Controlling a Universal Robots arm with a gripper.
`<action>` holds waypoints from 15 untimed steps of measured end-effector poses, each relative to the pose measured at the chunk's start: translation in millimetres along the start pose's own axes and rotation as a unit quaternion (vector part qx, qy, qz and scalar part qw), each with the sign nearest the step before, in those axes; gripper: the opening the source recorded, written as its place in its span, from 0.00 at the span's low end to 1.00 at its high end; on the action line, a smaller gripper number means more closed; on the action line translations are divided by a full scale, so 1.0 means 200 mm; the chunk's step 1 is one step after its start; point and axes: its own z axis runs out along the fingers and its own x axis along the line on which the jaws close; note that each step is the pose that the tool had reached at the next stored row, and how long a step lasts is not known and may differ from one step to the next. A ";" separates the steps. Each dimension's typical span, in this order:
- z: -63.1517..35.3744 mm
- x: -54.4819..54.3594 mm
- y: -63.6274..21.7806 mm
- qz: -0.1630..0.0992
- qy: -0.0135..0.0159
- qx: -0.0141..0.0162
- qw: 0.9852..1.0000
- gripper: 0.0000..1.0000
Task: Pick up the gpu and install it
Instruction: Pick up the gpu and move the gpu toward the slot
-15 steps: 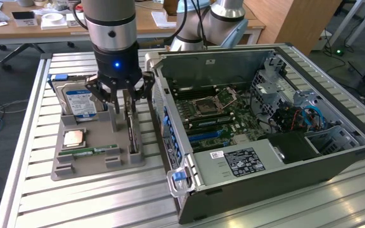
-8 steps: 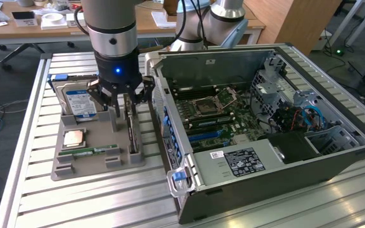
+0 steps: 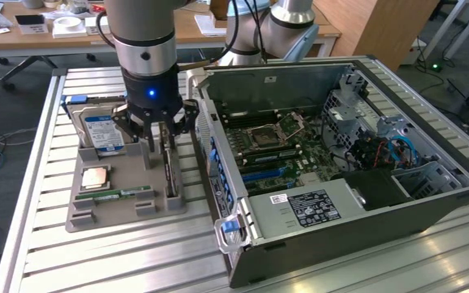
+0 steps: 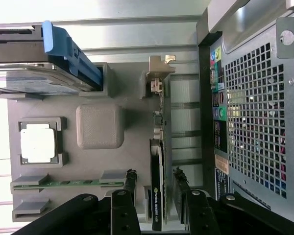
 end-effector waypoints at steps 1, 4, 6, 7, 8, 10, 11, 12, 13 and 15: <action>0.005 0.00 0.000 0.000 0.000 0.000 1.000 0.43; 0.009 0.00 -0.001 0.000 0.000 0.000 1.000 0.43; 0.012 -0.01 0.000 0.000 0.000 0.000 1.000 0.43; 0.013 -0.01 0.000 0.000 0.000 0.000 1.000 0.43; 0.014 -0.01 0.000 0.000 0.000 0.000 1.000 0.43; 0.024 -0.01 0.000 0.000 0.000 0.000 1.000 0.43; 0.031 -0.01 0.000 0.000 0.000 0.000 1.000 0.43; 0.039 -0.01 -0.001 0.000 0.000 0.000 1.000 0.43; 0.046 -0.01 -0.001 0.000 0.000 0.000 1.000 0.43; 0.055 -0.01 -0.002 0.000 0.000 0.000 1.000 0.43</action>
